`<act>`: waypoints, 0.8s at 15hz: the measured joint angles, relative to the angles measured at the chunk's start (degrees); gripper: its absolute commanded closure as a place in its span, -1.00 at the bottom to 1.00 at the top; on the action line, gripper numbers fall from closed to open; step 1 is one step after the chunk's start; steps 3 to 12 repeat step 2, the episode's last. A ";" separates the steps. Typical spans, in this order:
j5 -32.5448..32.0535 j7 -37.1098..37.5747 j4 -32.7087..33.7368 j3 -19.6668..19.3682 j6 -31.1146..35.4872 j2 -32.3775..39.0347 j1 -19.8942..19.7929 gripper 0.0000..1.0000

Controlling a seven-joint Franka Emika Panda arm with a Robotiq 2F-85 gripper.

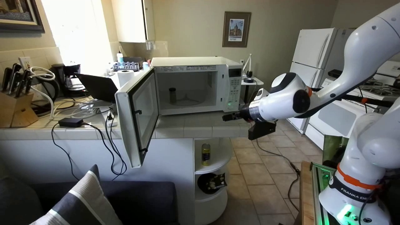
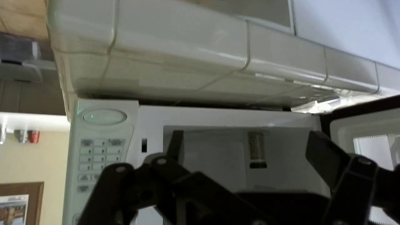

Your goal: Take the can out of the microwave and place it on the shelf

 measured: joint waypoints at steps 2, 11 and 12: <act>-0.04 -1.22 -0.11 0.14 0.00 -1.84 -0.20 -1.00; -0.04 -1.22 -0.11 0.14 0.00 -1.84 -0.20 -1.00; -0.04 -1.22 -0.11 0.14 0.00 -1.84 -0.20 -1.00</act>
